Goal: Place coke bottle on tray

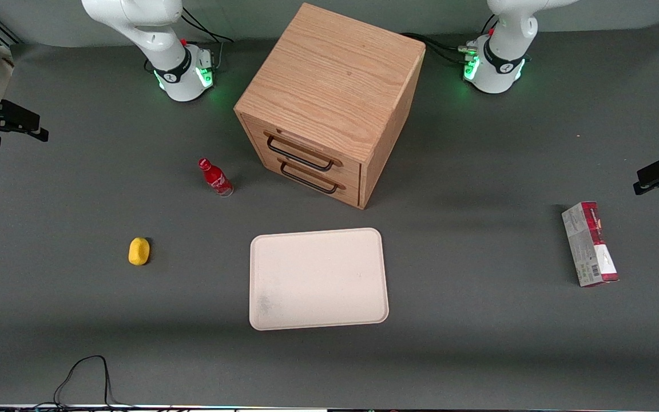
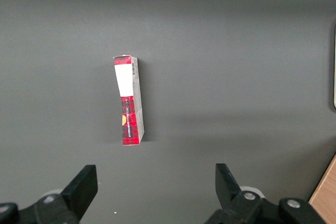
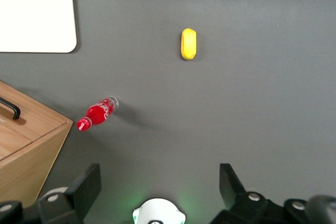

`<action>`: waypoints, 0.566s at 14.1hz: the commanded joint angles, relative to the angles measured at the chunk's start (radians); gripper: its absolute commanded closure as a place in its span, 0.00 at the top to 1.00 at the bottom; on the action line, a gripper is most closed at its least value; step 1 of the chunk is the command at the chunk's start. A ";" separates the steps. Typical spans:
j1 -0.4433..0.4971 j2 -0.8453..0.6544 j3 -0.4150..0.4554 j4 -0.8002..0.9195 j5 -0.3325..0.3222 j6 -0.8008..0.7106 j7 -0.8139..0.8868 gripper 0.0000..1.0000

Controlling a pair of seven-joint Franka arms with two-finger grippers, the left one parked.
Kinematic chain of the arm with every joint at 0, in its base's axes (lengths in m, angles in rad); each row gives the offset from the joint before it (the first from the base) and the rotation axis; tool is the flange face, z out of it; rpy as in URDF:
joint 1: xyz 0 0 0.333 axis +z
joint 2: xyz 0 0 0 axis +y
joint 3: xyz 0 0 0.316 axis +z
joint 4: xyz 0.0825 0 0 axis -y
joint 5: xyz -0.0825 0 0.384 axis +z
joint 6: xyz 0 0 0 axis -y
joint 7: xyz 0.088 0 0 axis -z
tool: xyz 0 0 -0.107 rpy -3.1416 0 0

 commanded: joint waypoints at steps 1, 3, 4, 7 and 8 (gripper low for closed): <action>-0.009 0.029 0.019 0.049 -0.023 -0.023 0.028 1.00; -0.008 0.030 0.020 0.049 -0.021 -0.026 0.042 1.00; 0.004 0.030 0.020 0.047 -0.023 -0.026 0.042 1.00; 0.004 0.026 0.016 0.046 -0.021 -0.027 0.046 1.00; 0.004 0.024 0.014 0.046 -0.021 -0.029 0.046 1.00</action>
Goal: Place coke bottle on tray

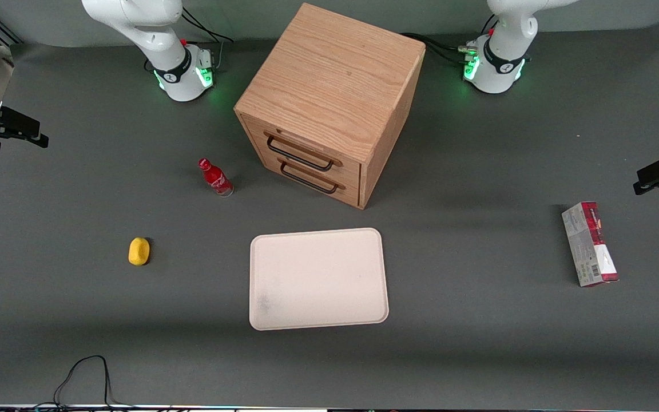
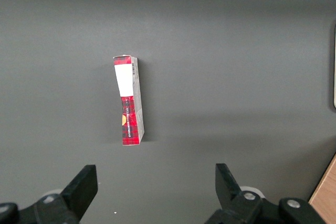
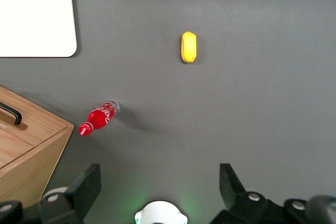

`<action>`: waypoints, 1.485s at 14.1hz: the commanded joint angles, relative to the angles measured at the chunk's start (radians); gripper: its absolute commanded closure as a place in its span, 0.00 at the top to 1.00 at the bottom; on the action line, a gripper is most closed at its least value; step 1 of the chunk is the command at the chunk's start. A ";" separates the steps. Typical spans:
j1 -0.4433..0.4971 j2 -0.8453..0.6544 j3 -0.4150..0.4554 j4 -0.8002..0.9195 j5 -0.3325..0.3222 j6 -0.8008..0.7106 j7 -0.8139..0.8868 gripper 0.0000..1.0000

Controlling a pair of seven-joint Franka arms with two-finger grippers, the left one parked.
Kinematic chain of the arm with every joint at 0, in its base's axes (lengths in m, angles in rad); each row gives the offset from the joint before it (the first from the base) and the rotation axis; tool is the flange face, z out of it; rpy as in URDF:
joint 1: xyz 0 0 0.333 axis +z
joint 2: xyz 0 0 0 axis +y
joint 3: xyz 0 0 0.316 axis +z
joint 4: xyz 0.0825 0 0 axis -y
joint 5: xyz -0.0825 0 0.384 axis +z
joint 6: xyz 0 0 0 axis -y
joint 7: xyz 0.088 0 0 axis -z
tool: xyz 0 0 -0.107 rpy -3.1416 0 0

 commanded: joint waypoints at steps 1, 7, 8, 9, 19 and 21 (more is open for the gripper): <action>0.002 0.004 0.003 0.031 -0.022 -0.041 0.021 1.00; 0.008 0.001 0.009 0.055 -0.018 -0.084 0.034 1.00; 0.020 0.006 0.009 0.072 -0.018 -0.095 0.057 1.00; 0.037 0.009 0.015 0.075 -0.018 -0.106 0.071 1.00; 0.328 -0.002 0.018 0.077 -0.013 -0.159 0.473 1.00; 0.349 -0.002 0.018 0.075 -0.004 -0.161 0.493 1.00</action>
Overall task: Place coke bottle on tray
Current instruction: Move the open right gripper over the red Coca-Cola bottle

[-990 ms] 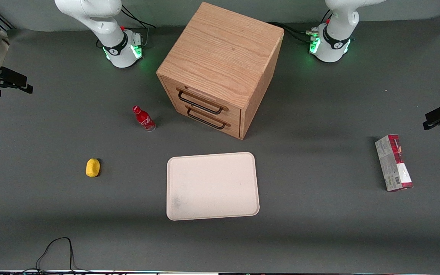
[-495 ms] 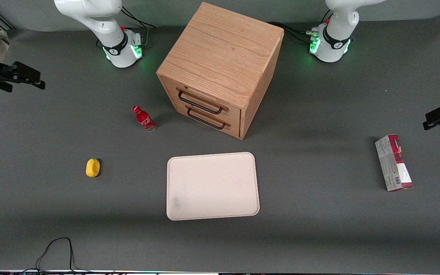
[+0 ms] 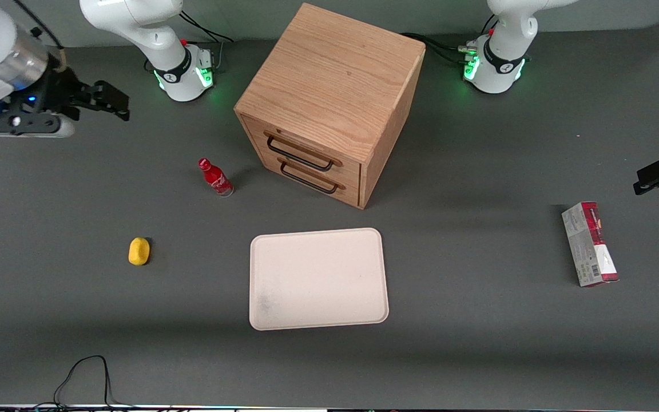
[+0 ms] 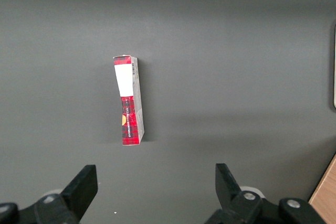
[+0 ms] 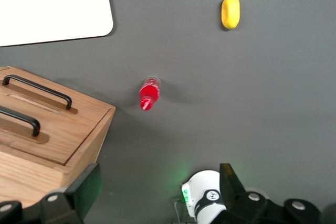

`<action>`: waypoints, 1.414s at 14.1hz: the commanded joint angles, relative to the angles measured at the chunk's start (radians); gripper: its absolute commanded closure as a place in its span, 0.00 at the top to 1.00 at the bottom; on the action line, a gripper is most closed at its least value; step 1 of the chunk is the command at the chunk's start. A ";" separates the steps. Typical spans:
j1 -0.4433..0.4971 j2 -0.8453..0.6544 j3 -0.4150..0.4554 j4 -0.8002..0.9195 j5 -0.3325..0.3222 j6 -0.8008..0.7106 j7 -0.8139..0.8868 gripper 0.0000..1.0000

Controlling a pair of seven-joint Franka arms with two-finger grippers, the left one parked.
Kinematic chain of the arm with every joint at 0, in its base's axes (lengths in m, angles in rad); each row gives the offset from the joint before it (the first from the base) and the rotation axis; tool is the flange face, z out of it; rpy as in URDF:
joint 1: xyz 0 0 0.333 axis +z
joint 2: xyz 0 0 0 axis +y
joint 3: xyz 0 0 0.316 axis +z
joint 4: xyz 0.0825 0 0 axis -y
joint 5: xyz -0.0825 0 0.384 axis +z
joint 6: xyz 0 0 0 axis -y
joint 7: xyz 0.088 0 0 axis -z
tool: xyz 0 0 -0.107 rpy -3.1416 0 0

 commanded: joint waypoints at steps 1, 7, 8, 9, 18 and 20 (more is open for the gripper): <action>0.022 -0.003 -0.007 0.016 0.012 -0.027 0.045 1.00; 0.024 -0.008 -0.007 -0.045 0.042 -0.015 0.049 1.00; 0.024 -0.011 -0.007 -0.066 0.046 0.005 0.049 1.00; 0.024 -0.015 -0.007 -0.096 0.047 0.031 0.049 1.00; 0.074 -0.021 -0.008 -0.398 0.055 0.378 0.056 1.00; 0.077 -0.021 -0.008 -0.458 0.055 0.447 0.057 1.00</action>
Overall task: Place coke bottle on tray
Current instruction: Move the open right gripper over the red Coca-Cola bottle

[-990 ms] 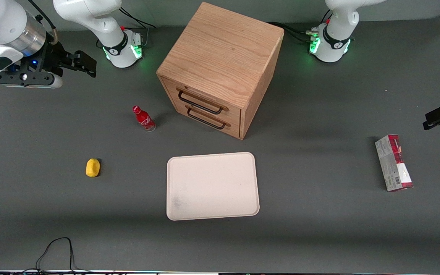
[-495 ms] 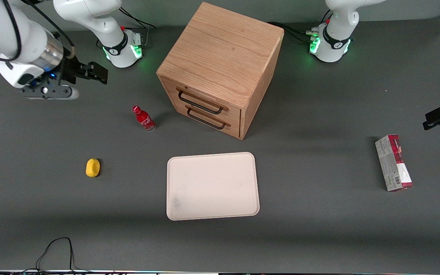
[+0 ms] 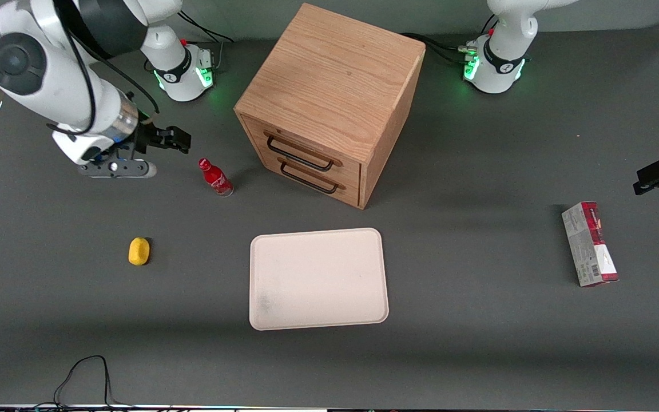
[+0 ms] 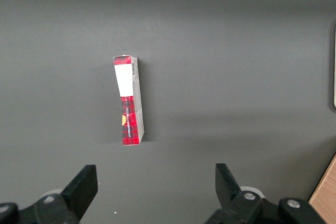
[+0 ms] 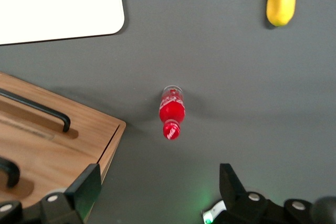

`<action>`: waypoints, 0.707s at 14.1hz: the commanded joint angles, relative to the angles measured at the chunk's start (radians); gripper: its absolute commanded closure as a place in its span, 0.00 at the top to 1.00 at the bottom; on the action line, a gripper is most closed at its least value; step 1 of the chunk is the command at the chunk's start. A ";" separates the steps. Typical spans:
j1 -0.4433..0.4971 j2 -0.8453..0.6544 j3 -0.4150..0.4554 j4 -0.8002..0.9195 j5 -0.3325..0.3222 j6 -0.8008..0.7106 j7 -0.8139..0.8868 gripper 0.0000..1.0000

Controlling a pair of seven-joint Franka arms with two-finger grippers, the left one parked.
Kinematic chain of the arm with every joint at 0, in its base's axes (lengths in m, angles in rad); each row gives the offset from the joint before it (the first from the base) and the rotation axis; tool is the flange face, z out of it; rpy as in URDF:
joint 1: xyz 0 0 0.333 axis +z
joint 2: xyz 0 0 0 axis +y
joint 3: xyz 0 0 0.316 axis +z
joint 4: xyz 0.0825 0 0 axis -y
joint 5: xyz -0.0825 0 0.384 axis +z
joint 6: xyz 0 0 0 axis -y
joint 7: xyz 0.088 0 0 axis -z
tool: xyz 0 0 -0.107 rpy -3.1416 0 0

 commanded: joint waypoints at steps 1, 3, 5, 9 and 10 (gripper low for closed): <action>0.028 -0.027 -0.007 -0.105 0.014 0.094 0.027 1.00; 0.036 -0.035 -0.007 -0.164 0.014 0.148 0.027 1.00; 0.036 -0.052 -0.007 -0.230 0.013 0.208 0.027 1.00; 0.048 -0.064 -0.007 -0.349 0.013 0.350 0.027 1.00; 0.052 -0.061 -0.007 -0.373 0.013 0.384 0.027 1.00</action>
